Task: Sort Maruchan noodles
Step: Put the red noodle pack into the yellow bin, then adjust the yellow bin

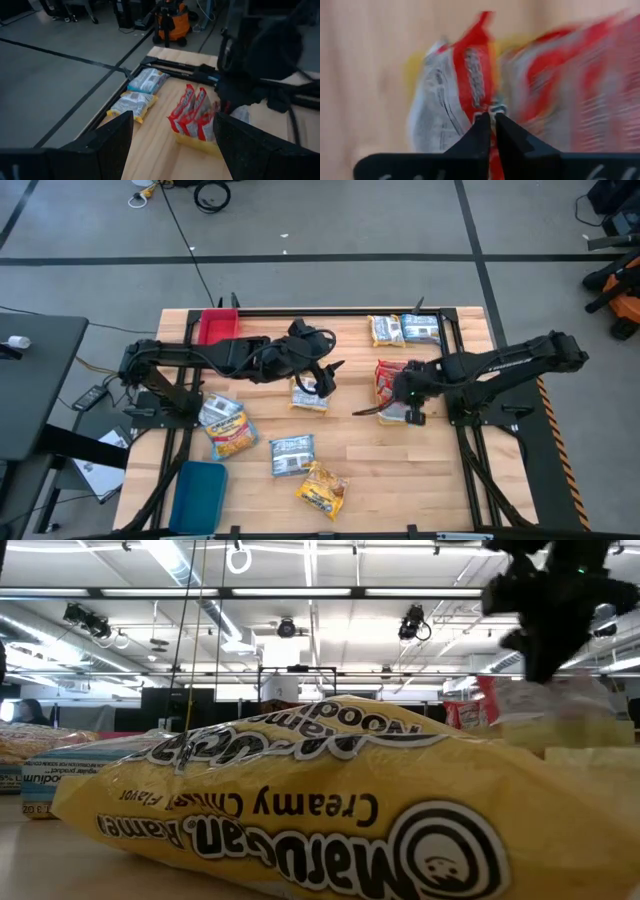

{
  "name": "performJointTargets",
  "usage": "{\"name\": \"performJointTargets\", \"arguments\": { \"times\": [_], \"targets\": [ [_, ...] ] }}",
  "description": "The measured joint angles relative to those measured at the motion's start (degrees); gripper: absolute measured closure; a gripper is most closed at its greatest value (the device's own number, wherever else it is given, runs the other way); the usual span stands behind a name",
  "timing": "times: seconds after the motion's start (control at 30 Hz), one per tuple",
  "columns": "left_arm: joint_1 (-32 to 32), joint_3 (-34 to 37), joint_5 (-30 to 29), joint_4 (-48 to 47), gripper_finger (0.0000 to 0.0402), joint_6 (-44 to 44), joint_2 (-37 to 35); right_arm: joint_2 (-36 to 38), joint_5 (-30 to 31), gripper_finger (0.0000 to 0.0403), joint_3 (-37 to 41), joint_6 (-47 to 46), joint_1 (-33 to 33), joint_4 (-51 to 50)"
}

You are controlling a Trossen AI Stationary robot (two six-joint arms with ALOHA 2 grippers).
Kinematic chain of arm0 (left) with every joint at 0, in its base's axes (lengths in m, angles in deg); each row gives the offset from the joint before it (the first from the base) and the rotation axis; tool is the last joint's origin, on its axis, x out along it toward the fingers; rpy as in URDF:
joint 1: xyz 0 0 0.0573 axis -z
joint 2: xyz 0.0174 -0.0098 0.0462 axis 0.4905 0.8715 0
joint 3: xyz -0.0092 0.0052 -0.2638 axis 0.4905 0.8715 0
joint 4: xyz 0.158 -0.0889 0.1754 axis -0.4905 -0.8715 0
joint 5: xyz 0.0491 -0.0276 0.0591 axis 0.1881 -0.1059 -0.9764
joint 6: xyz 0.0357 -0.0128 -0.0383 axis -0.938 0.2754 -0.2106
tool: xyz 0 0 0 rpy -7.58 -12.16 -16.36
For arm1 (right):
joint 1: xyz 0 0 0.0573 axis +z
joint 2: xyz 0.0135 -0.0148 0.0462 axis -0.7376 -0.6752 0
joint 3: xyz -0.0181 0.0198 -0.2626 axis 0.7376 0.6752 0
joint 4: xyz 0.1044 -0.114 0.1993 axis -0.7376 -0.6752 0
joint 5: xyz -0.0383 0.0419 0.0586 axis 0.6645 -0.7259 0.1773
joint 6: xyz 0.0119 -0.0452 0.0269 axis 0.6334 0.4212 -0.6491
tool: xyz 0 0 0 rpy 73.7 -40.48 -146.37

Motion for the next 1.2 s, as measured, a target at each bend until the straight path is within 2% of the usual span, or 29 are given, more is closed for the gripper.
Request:
{"name": "performJointTargets", "arguments": {
  "times": [0.13,0.2,0.33,0.4,0.5,0.63,0.73,0.87,0.97,1.1,1.2],
  "targets": [
    [1.32,0.01,-0.08,-3.25,0.0123,0.6,0.0,-0.21,-14.02,0.0394,2.77,-4.0,1.86,0.78],
    [1.81,0.02,-0.4,-3.43,0.0123,0.61,0.0,-0.21,-15.8,0.0396,3.92,-4.81,2.88,1.28],
    [1.77,0.01,-0.89,-3.42,0.0123,0.63,0.0,-0.21,-11.65,0.0385,5.67,-5.33,2.92,2.87],
    [1.73,0.01,-1.01,-3.4,0.0123,0.54,0.0,-0.26,-12.14,0.038,4.97,-5.41,2.0,1.46],
    [1.74,0.02,-1.0,-3.41,0.0123,0.2,-0.36,0.06,-11.87,0.038,0.4,-5.05,1.08,-1.94],
    [1.51,0.02,-0.93,-2.15,0.0123,0.81,-1.51,0.47,-4.75,0.0388,-4.92,-0.88,-0.33,-2.27],
    [1.36,0.02,0.3,-0.22,0.0123,0.83,-2.33,0.32,0.01,0.0394,-5.03,3.36,-2.57,0.99],
    [1.41,0.02,1.27,0.55,0.0123,0.39,-3.8,-1.07,0.43,0.0396,-2.8,8.48,-6.33,7.88],
    [1.69,0.04,1.69,0.37,0.0123,0.33,-4.95,-2.61,0.42,0.0393,-2.72,11.18,-8.86,17.95],
    [1.85,0.01,1.58,1.5,0.0123,-0.5,-6.89,-7.26,-2.22,0.0394,-2.72,13.45,-12.77,30.21],
    [1.85,0.0,1.58,1.76,0.0123,-2.18,-8.01,-13.12,-5.44,0.0397,-3.28,13.5,-15.28,33.05]
  ]
}}
